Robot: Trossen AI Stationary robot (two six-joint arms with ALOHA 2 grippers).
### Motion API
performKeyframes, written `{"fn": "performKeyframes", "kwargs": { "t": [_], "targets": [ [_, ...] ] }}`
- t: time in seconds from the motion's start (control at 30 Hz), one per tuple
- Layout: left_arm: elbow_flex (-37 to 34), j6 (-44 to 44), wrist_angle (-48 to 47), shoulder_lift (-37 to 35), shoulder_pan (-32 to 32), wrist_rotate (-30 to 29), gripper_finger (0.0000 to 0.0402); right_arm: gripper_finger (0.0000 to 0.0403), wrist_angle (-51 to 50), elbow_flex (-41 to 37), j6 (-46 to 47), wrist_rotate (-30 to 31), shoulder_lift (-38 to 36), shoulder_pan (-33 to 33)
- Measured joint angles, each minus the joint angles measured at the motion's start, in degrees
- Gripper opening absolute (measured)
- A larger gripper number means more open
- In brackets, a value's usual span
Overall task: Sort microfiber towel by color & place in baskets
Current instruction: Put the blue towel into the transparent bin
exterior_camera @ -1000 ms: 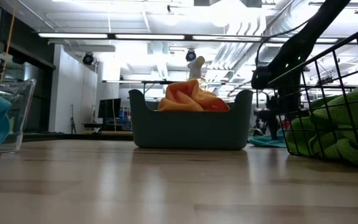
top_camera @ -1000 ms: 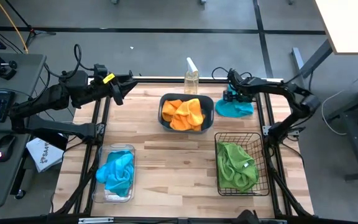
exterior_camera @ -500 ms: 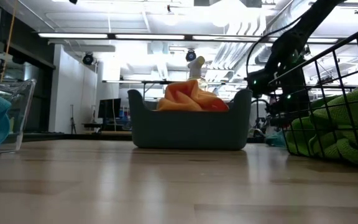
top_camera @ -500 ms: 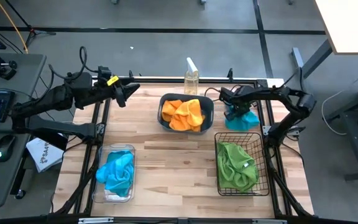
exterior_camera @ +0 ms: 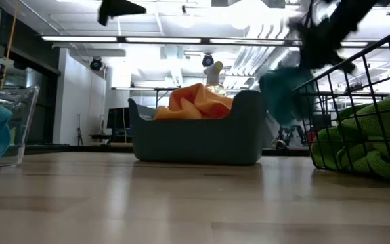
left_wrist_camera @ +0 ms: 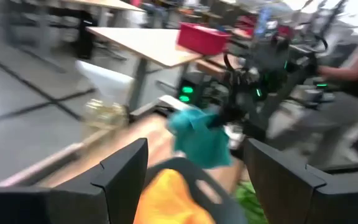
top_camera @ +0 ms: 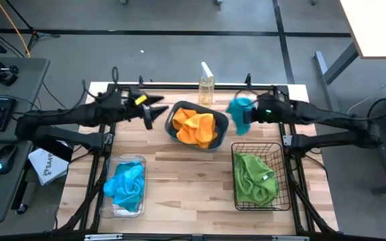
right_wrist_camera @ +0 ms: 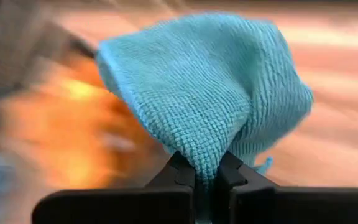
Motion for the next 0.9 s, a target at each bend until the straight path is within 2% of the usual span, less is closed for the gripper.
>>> {"fn": "performKeyframes", "kwargs": {
  "t": [0.1, 0.2, 0.33, 0.5, 0.67, 0.9],
  "targets": [
    [-3.1, -2.3, 8.8, 3.1, 0.0, 4.5, 0.0255, 0.0002, 12.6, 0.0, 1.3, 3.9, -5.1, 6.3],
    [-3.6, -3.4, 15.4, 7.7, 0.0, 9.6, 0.0255, 0.0002, 27.0, 0.1, -1.9, 5.7, -6.3, 11.3],
    [-2.7, -3.5, 24.3, 14.5, 0.0, 15.6, 0.0255, 0.0001, 43.1, 0.2, -7.4, 6.3, -3.1, 16.0],
    [1.9, -3.5, 25.2, 21.0, 0.0, 20.1, 0.0255, 0.0001, 59.9, 0.2, -13.2, 6.7, 3.8, 20.3],
    [4.8, -2.5, 25.2, 24.1, 0.0, 22.7, 0.0255, 0.0, 71.5, 0.2, -15.8, 5.8, 10.1, 24.0],
    [7.4, -1.4, 27.5, 26.3, -0.6, 29.8, 0.0255, 0.0, 79.4, 0.2, -15.5, 4.9, 16.8, 26.5]
  ]
}}
